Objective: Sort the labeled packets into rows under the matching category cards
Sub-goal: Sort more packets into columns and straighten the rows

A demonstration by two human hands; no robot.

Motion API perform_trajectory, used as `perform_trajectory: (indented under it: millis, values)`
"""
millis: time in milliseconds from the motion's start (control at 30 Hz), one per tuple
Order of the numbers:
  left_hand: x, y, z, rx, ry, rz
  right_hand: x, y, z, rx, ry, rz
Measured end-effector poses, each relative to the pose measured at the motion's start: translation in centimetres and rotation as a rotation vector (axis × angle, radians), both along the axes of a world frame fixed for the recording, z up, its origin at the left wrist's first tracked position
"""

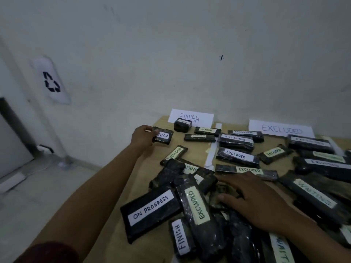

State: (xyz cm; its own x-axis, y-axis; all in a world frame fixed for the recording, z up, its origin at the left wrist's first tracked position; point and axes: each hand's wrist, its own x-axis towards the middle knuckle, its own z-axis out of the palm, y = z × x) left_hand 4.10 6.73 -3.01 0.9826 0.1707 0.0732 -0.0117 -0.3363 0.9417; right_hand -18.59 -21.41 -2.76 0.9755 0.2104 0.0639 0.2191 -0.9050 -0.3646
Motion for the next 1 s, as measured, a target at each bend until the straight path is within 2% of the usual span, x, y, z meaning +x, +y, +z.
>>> perform_trajectory:
  millis: [167,367,567,800,1000]
  values:
    - [2.3,-1.1,-1.4,0.214,-0.020,0.046,0.0,0.1,0.3,-0.007,0.014,0.003]
    - [1.5,-2.6,-2.9,0.629,-0.174,-0.031,0.1,0.1,0.1,-0.009,0.027,0.006]
    - [1.5,-3.1,-3.0,0.605,-0.188,-0.172,0.1,0.1,0.0,0.007,0.018,0.001]
    - [1.1,-3.4,-1.9,0.582,-0.156,-0.206,0.0,0.0,0.0,0.016,-0.013,-0.006]
    - [-7.2,-1.8,0.9,0.532,-0.297,-0.276,-0.2,0.1,-0.1,0.031,-0.017,-0.019]
